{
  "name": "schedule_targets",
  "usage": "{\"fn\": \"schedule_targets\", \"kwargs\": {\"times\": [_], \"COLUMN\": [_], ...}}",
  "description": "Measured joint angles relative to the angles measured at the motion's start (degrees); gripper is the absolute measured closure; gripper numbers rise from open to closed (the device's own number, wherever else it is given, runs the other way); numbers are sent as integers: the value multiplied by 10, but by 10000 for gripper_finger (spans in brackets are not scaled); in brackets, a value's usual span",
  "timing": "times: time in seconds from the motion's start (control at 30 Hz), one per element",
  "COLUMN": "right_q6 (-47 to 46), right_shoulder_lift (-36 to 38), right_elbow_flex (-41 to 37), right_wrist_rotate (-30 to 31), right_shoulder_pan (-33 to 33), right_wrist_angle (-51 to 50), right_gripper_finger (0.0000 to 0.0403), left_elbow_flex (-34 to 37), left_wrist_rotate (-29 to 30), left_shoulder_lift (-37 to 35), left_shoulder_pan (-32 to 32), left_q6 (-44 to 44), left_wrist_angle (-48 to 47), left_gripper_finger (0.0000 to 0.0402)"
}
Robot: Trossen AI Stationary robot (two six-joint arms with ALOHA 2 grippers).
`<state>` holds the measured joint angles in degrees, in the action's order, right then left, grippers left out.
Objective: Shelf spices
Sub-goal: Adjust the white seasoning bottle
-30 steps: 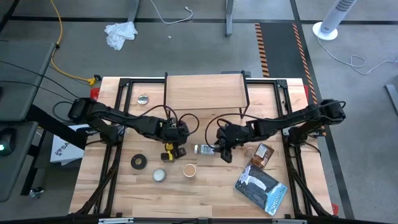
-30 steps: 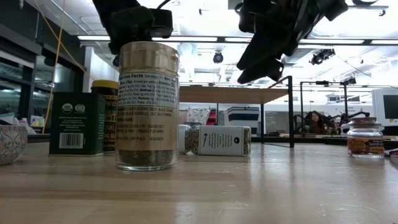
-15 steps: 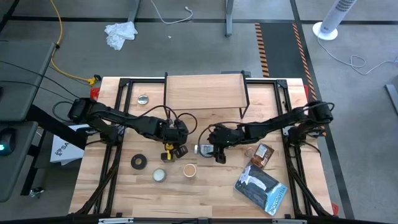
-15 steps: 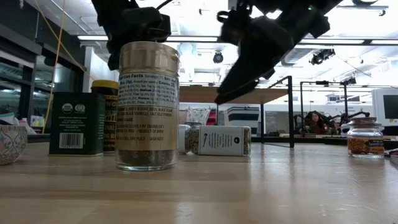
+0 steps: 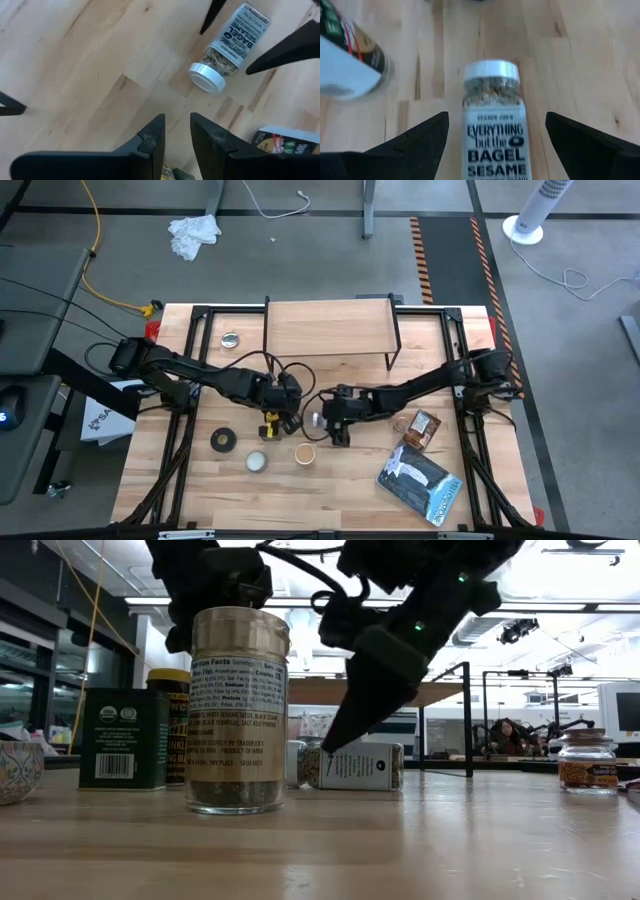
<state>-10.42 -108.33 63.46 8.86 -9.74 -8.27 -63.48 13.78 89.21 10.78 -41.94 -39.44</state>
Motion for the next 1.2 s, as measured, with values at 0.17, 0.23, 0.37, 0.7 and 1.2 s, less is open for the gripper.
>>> {"fn": "schedule_targets", "kwargs": {"times": [0.17,0.23,0.37,0.7,1.2], "right_q6": [0,0,0,-21,2], "right_shoulder_lift": [-27,-34,-47,-72,-20], "right_elbow_flex": [18,25,36,56,198], "right_wrist_rotate": [-1,-3,-2,17,37], "right_shoulder_pan": [0,0,0,0,23], "right_wrist_angle": [-2,-1,-1,-6,-93], "right_gripper_finger": [72,72,74,134,220], "left_elbow_flex": [0,0,0,0,0], "left_wrist_rotate": [-11,0,27,58,190], "left_shoulder_lift": [0,0,0,0,-87], "left_shoulder_pan": [30,44,65,104,142], "left_q6": [0,-3,-28,-75,-89], "left_wrist_angle": [3,4,3,6,12], "left_gripper_finger": [314,314,314,314,314]}}
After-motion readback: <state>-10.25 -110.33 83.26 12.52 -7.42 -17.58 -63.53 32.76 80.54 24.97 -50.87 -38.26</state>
